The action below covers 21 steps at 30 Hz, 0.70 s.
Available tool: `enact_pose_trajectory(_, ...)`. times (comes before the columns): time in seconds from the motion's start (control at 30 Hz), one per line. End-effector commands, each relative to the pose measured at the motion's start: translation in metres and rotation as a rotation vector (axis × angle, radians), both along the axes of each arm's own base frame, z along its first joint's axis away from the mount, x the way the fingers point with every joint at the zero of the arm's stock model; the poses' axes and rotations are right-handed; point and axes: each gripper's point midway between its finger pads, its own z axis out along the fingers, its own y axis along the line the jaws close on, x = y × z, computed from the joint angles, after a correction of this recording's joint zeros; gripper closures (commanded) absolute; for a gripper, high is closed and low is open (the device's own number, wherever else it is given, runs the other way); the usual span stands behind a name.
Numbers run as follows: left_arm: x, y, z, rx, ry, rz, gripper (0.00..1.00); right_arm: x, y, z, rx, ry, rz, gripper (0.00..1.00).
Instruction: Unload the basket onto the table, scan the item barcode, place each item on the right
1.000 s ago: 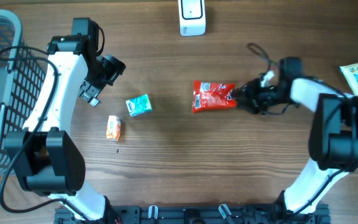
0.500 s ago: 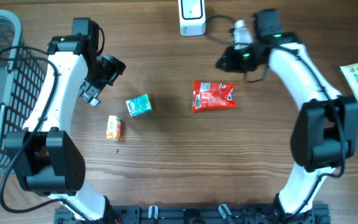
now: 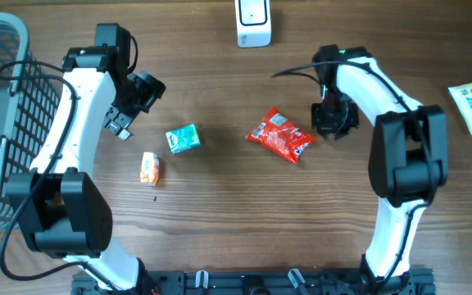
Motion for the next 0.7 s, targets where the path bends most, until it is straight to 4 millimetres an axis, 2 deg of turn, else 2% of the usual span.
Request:
enact_pose_trajectory(0.0, 0.001, 0.001, 0.001, 0.001, -0.004, -0.011, 0.00, 0.018, 0.067, 0.051, 0.427, -0.136, 0.255, 0.00)
enact_pose_trajectory(0.1, 0.001, 0.001, 0.001, 0.001, -0.003, -0.011, 0.00, 0.036, 0.096, 0.051, 0.606, -0.241, 0.369, 0.00)
enact_pose_trajectory(0.17, 0.001, 0.001, 0.001, 0.001, -0.003, -0.011, 0.00, 0.035, 0.114, 0.045, 0.732, -0.256, 0.472, 0.00)
enact_pose_trajectory(0.3, 0.001, 0.001, 0.001, 0.001, -0.004, -0.011, 0.00, 0.016, 0.112, 0.008, 0.756, -0.122, 0.464, 0.01)
enact_pose_trajectory(0.43, 0.001, 0.001, 0.001, 0.001, -0.003, -0.011, 0.00, -0.014, 0.102, -0.003, 0.755, 0.009, 0.546, 0.03)
enact_pose_trajectory(0.47, 0.001, 0.001, 0.001, 0.001, -0.003, -0.011, 0.00, -0.015, 0.099, -0.006, 0.739, 0.016, 0.549, 0.08)
enact_pose_trajectory(0.5, 0.001, 0.001, 0.001, 0.001, -0.003, -0.011, 0.00, -0.013, 0.099, -0.008, 0.735, 0.005, 0.551, 0.22)
enact_pose_trajectory(0.57, 0.001, 0.001, 0.001, 0.001, -0.003, -0.011, 0.00, -0.004, 0.102, -0.017, 0.723, -0.032, 0.491, 0.37)
enact_pose_trajectory(0.67, 0.001, 0.001, 0.001, 0.001, -0.004, -0.011, 0.00, -0.003, 0.110, -0.027, 0.770, -0.068, 0.467, 0.41)
